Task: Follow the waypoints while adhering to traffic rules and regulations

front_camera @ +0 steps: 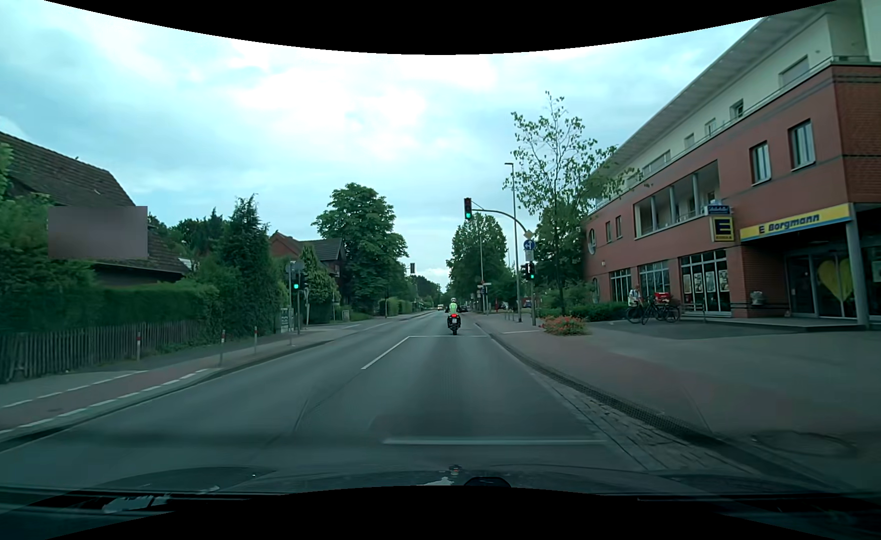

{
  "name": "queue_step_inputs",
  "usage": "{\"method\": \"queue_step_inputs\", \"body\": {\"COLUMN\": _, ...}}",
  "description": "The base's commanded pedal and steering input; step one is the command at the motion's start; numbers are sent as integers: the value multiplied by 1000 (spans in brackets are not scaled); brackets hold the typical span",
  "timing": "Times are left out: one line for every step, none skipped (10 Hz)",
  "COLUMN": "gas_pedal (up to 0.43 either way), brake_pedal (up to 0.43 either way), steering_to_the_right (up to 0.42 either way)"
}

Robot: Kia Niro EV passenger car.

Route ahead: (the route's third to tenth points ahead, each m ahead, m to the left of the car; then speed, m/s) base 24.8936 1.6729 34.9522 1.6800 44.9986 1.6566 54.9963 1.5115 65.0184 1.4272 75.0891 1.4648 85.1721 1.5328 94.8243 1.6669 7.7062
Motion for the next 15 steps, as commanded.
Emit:
{"method": "queue_step_inputs", "body": {"gas_pedal": 138, "brake_pedal": 0, "steering_to_the_right": -10}}
{"method": "queue_step_inputs", "body": {"gas_pedal": 138, "brake_pedal": 0, "steering_to_the_right": -9}}
{"method": "queue_step_inputs", "body": {"gas_pedal": 138, "brake_pedal": 0, "steering_to_the_right": -9}}
{"method": "queue_step_inputs", "body": {"gas_pedal": 138, "brake_pedal": 0, "steering_to_the_right": -7}}
{"method": "queue_step_inputs", "body": {"gas_pedal": 138, "brake_pedal": 0, "steering_to_the_right": -5}}
{"method": "queue_step_inputs", "body": {"gas_pedal": 138, "brake_pedal": 0, "steering_to_the_right": -5}}
{"method": "queue_step_inputs", "body": {"gas_pedal": 138, "brake_pedal": 0, "steering_to_the_right": -4}}
{"method": "queue_step_inputs", "body": {"gas_pedal": 138, "brake_pedal": 0, "steering_to_the_right": -4}}
{"method": "queue_step_inputs", "body": {"gas_pedal": 138, "brake_pedal": 0, "steering_to_the_right": -4}}
{"method": "queue_step_inputs", "body": {"gas_pedal": 138, "brake_pedal": 0, "steering_to_the_right": -3}}
{"method": "queue_step_inputs", "body": {"gas_pedal": 138, "brake_pedal": 0, "steering_to_the_right": -3}}
{"method": "queue_step_inputs", "body": {"gas_pedal": 138, "brake_pedal": 0, "steering_to_the_right": -3}}
{"method": "queue_step_inputs", "body": {"gas_pedal": 138, "brake_pedal": 0, "steering_to_the_right": -2}}
{"method": "queue_step_inputs", "body": {"gas_pedal": 138, "brake_pedal": 0, "steering_to_the_right": -1}}
{"method": "queue_step_inputs", "body": {"gas_pedal": 138, "brake_pedal": 0, "steering_to_the_right": 0}}
